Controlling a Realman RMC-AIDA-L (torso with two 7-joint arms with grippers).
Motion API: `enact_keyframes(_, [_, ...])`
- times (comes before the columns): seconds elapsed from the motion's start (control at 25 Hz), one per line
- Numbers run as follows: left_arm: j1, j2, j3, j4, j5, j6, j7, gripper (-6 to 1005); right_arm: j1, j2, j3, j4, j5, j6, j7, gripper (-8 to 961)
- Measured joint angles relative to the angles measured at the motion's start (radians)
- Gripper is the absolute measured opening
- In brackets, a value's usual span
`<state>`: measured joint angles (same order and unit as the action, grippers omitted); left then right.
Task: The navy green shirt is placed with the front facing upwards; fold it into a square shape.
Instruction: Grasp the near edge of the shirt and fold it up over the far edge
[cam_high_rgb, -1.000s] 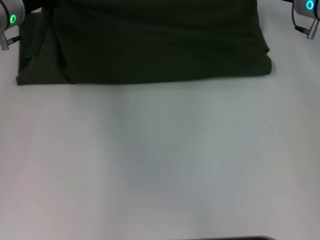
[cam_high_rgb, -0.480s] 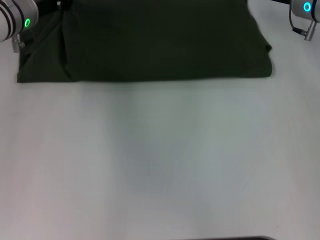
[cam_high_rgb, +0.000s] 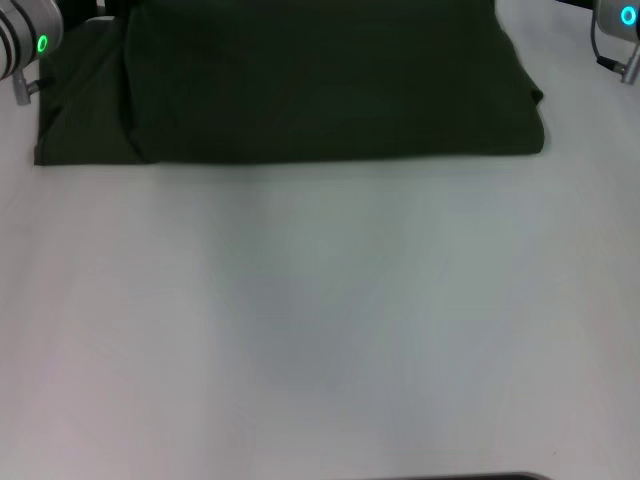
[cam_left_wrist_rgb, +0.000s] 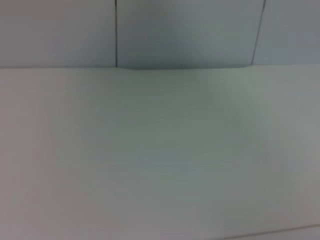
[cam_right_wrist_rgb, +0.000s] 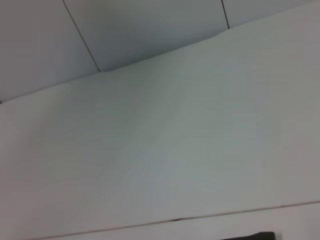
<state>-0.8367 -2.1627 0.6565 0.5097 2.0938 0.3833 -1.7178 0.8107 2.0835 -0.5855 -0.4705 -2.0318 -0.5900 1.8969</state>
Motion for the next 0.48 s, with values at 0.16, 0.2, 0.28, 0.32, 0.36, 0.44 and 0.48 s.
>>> enact_keyframes(0.16, [0.046, 0.002, 0.0, 0.041, 0.0, 0.118, 0.001, 729, -0.04, -0.002, 0.001, -0.024, 0.042, -0.091, -0.034, 666])
enact_keyframes(0.2, [0.063, 0.002, 0.003, 0.062, 0.0, 0.165, 0.003, 769, -0.059, -0.003, 0.002, -0.034, 0.057, -0.128, -0.042, 690])
enact_keyframes(0.28, [0.098, 0.001, 0.019, 0.106, 0.0, 0.257, 0.007, 790, -0.102, -0.008, 0.005, -0.062, 0.09, -0.21, -0.054, 714])
enact_keyframes(0.32, [0.126, 0.001, 0.037, 0.139, -0.001, 0.316, 0.008, 801, -0.124, -0.01, 0.005, -0.075, 0.106, -0.253, -0.059, 714])
enact_keyframes(0.36, [0.148, 0.0, 0.053, 0.165, -0.002, 0.357, 0.007, 811, -0.147, -0.012, 0.005, -0.088, 0.119, -0.291, -0.065, 715])
enact_keyframes(0.44, [0.183, -0.002, 0.083, 0.205, -0.006, 0.422, 0.006, 832, -0.184, -0.016, 0.006, -0.108, 0.132, -0.355, -0.067, 715])
enact_keyframes(0.48, [0.198, -0.002, 0.1, 0.22, -0.007, 0.449, 0.004, 843, -0.203, -0.02, 0.007, -0.116, 0.135, -0.389, -0.064, 715])
